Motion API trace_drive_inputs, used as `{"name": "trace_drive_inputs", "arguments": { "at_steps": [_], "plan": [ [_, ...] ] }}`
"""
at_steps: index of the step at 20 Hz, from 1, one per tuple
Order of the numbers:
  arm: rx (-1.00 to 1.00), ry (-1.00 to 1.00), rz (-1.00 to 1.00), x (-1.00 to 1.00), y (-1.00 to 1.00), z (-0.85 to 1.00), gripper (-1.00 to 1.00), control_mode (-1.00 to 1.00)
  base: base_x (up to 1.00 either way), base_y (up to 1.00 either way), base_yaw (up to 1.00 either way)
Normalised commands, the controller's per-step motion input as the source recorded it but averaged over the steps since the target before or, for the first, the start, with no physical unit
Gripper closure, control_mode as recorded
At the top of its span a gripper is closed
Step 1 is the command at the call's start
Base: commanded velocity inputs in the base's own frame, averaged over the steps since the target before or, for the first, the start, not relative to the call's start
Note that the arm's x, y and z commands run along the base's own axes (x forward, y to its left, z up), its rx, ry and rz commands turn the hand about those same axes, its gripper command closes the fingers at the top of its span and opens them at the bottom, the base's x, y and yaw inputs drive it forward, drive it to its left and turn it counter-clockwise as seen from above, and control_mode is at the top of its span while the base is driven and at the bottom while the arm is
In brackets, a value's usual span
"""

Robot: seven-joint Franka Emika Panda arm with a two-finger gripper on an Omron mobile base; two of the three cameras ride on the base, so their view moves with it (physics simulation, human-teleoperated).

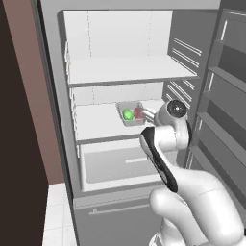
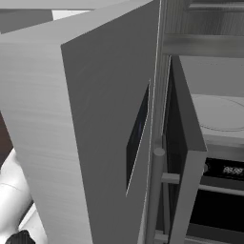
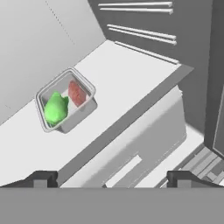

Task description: Place the tupperware containing the steak and corn meal in the microwave. Close the microwave door and press the start button to reheat the meal.

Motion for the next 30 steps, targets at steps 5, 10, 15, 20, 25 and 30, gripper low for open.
{"name": "trace_drive_inputs", "arguments": {
  "at_steps": [5,10,15,20,25,30],
  "plan": [
    [0.17,0.15,-0.05,0.45,0.00,-0.01,-1.00,-1.00,0.00,0.00,0.00],
    [0.12,0.19,0.00,0.40,0.00,-0.10,-1.00,-1.00,0.00,0.00,0.00],
    [0.08,0.17,0.00,0.40,0.00,-0.24,-1.00,-1.00,0.00,0.00,0.00],
    [0.08,0.12,0.00,0.40,0.00,-0.33,-1.00,-1.00,0.00,0.00,0.00],
    [0.06,0.03,0.00,0.43,0.05,-0.24,-1.00,-1.00,0.00,0.00,0.00],
    [0.03,0.00,-0.02,0.40,0.09,-0.19,-1.00,-1.00,0.00,0.00,0.00]
  ]
}}
